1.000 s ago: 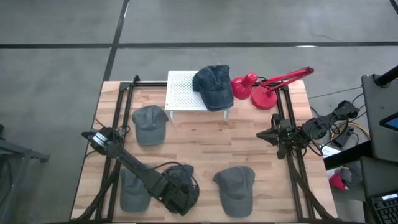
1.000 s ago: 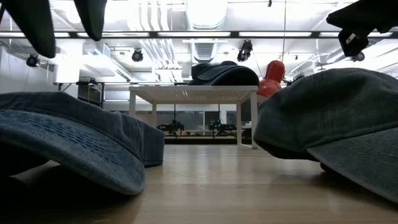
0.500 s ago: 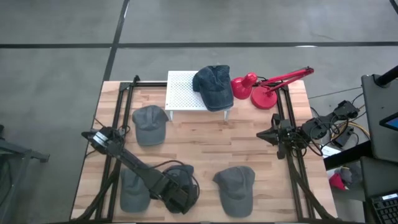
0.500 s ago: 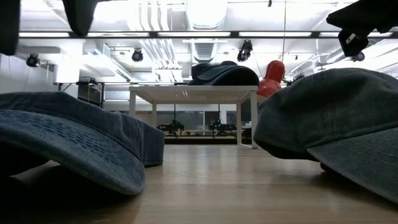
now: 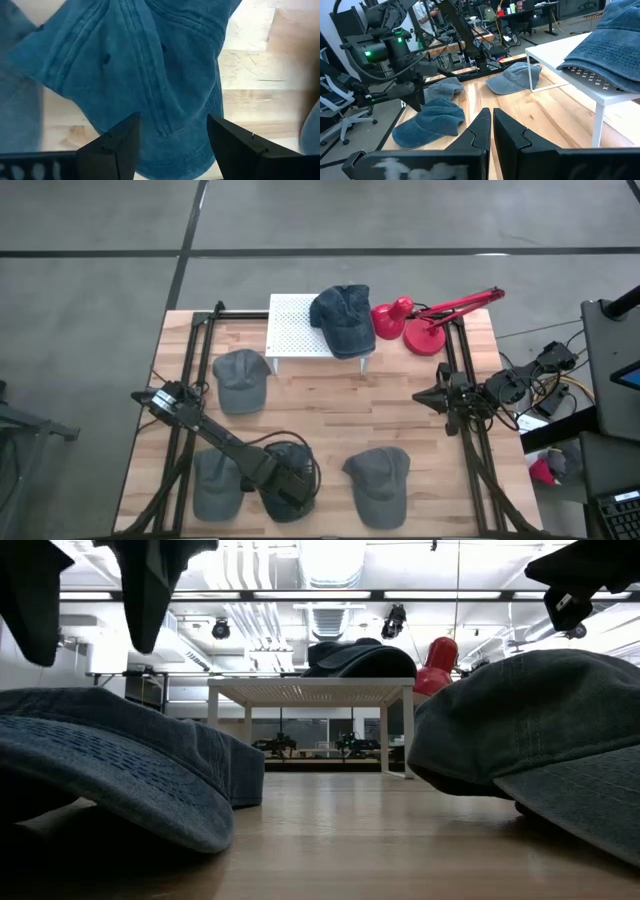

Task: Pick & Place hat
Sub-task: Stack the blue cap on the blue cap on the shelf

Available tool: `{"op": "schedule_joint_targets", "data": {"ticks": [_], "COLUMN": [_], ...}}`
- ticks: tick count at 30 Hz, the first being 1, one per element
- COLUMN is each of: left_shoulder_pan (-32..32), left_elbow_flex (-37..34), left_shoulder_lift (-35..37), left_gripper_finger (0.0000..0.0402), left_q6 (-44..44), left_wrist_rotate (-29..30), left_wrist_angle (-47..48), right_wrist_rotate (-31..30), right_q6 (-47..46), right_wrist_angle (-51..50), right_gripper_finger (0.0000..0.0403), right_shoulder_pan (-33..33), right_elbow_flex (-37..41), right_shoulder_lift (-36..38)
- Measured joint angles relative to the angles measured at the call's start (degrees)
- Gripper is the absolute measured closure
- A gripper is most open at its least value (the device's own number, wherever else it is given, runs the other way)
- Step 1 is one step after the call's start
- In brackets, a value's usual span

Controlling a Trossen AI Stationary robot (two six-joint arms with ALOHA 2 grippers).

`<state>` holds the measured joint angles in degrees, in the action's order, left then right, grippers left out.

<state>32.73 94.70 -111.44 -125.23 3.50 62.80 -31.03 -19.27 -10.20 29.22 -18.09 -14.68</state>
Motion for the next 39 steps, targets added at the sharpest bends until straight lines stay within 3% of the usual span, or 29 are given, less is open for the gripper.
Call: {"op": "schedule_joint_targets", "data": {"ticks": [12,24,28,39], "left_shoulder_pan": [-1.35,-3.81,-4.17,-4.17], "left_elbow_flex": [-9.91,-26.39,-29.41,-29.67], "left_shoulder_lift": [-0.04,0.31,0.2,0.04], "left_gripper_finger": [0.0184,0.0189,0.0224,0.0387], "left_q6": [-1.76,-2.34,-2.12,1.3], "left_wrist_rotate": [-4.26,-4.32,-2.93,3.27], "left_wrist_angle": [-5.9,-32.61,-39.64,-40.58], "right_wrist_rotate": [-0.02,-0.04,-0.07,-0.22], "right_q6": [0.0,-0.02,-0.04,-0.04], "right_wrist_angle": [0.0,0.01,0.0,0.02], "right_gripper_finger": [0.0385,0.0385,0.0385,0.0385], "right_shoulder_pan": [0.0,-0.01,-0.01,-0.01], "right_elbow_flex": [0.02,0.04,0.04,0.04], "right_shoulder_lift": [0.0,-0.02,-0.04,-0.04]}}
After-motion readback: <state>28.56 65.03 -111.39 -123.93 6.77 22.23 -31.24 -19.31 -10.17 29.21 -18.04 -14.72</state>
